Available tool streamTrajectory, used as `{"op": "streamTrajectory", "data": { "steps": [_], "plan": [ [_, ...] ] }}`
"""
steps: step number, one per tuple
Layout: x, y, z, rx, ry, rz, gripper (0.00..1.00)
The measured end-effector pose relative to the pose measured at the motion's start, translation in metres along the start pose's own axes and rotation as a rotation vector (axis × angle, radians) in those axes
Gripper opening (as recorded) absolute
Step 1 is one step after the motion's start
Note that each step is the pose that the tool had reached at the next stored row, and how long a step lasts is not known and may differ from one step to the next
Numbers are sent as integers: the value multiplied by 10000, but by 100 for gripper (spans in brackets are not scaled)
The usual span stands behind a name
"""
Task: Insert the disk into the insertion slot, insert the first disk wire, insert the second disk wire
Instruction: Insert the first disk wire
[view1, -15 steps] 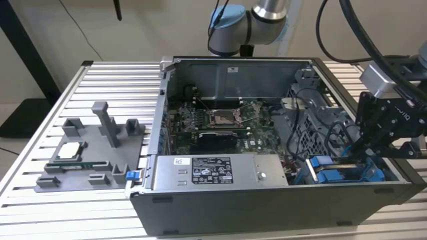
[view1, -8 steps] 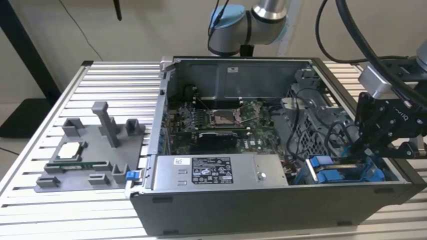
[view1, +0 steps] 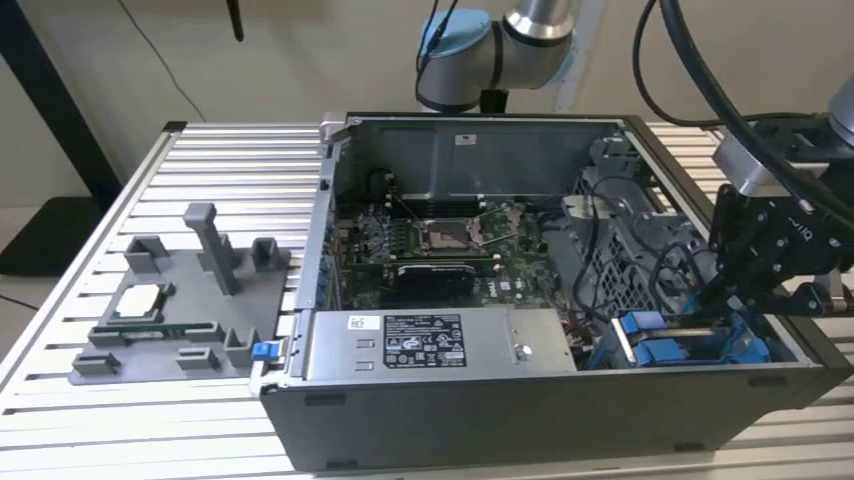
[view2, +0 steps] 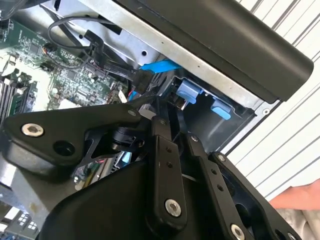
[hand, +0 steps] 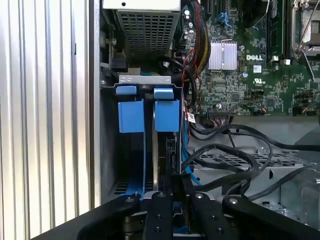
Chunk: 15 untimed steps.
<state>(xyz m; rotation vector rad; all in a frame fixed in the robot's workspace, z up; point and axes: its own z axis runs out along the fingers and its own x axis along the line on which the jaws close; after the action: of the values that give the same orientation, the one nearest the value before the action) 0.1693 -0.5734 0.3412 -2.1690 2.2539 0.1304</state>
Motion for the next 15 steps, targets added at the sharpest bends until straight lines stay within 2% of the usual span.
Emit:
{"op": "streamTrajectory", "data": {
  "steps": [8, 11, 12, 15],
  "plan": [
    [2, -4, 66, 25, -8, 359, 0],
    [3, 0, 78, 24, -35, 365, 0],
    [4, 5, 77, 24, -32, 370, 100],
    [-1, 15, 29, 21, -59, 369, 100]
  ]
}}
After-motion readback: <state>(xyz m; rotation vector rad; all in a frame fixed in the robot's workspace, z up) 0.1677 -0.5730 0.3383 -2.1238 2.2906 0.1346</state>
